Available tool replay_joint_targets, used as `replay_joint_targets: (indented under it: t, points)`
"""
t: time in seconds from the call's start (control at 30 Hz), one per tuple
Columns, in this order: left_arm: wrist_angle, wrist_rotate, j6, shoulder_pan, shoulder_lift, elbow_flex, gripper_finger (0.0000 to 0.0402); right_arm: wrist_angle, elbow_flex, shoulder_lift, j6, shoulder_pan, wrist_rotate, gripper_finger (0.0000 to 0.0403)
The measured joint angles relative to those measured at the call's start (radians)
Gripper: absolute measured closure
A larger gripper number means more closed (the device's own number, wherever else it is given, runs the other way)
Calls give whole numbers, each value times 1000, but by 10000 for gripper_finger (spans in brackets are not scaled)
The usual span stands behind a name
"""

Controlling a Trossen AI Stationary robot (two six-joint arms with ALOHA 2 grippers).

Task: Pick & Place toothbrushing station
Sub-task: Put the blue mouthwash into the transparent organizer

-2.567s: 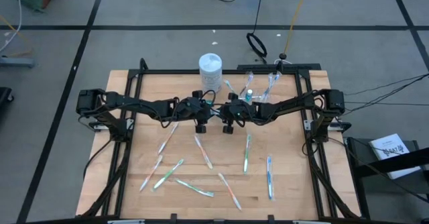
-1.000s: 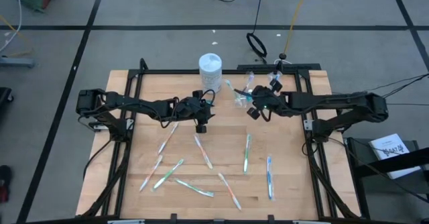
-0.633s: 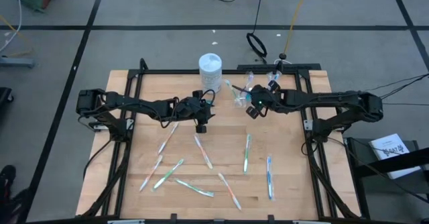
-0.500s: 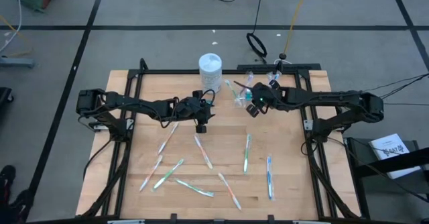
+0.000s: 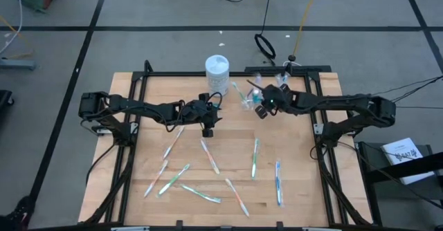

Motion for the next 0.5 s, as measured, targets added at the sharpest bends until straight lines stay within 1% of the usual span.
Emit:
replay_joint_targets:
  t: [0.1,0.17,0.33,0.5]
  points:
    - [0,0,1,0,0,0,218,89,-20,0,-34,-37,-83,302]
    - [0,0,1,0,0,0,217,108,-21,0,-42,-54,-133,298]
    - [0,0,1,0,0,0,217,112,-23,0,-98,-68,-133,273]
    - [0,0,1,0,0,0,217,175,-23,-5,-171,-68,-133,249]
